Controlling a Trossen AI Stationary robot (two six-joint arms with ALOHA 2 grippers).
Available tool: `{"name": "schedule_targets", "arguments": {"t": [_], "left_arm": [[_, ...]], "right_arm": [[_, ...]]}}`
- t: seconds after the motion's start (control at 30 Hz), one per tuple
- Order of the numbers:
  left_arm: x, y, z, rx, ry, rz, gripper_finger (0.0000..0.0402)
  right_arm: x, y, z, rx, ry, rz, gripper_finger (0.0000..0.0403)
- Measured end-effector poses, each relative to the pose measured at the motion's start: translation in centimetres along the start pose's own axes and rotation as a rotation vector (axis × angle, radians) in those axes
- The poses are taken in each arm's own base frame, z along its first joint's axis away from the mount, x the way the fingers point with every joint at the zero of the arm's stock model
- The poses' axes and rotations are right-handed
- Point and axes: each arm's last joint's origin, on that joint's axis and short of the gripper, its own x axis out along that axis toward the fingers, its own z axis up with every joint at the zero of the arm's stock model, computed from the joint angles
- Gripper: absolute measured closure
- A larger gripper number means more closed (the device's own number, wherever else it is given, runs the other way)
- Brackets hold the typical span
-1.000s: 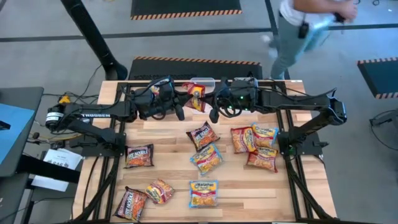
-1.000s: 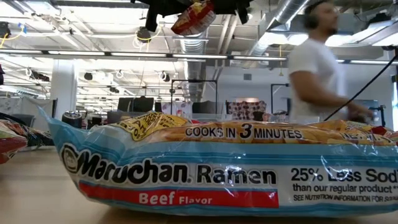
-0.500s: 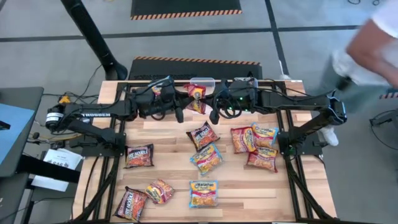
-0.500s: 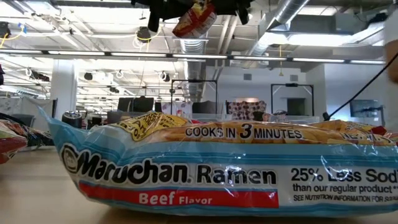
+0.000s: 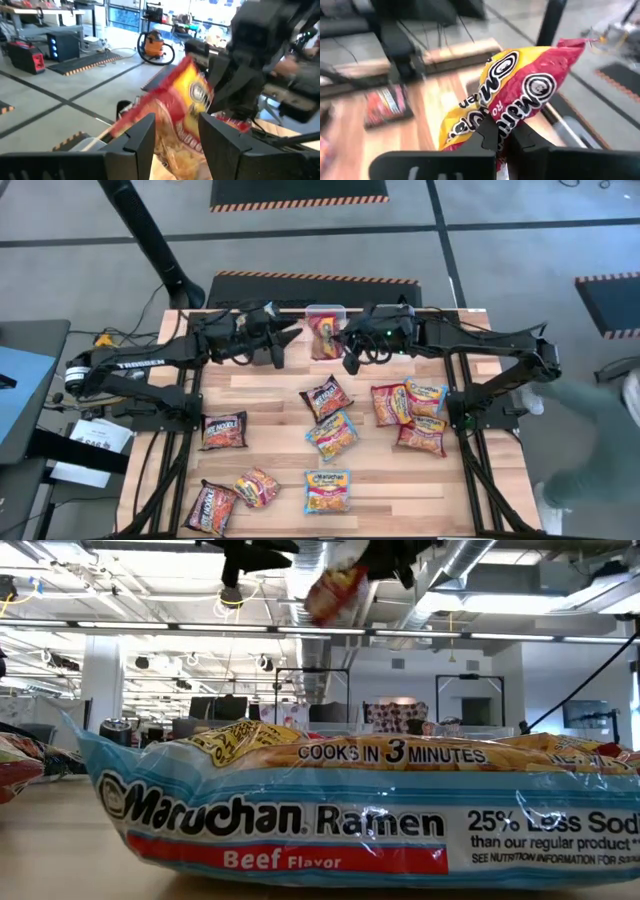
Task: Sort Maruchan noodles
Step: Put the red noodle pack into the left transparent bin
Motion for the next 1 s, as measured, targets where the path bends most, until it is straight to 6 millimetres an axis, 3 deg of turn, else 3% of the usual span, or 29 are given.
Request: {"name": "schedule_targets", "arguments": {"t": [0.23, 0.53, 1.0], "left_arm": [[-1.4, 0.5, 0.7, 0.063, 0.015, 0.014, 0.0265], [-1.3, 0.7, -0.9, 0.108, 0.166, 0.034, 0.0265], [-1.3, 0.8, -1.4, 0.1, 0.213, 0.041, 0.0265]], "right_arm": [[-0.1, -2.4, 0.5, -0.018, -0.024, -0.069, 0.0382], [0.2, -6.9, 0.5, -0.072, -0.001, -0.161, 0.0382], [1.0, -13.7, 0.5, -0.218, -0.071, -0.201, 0.0383]]}}
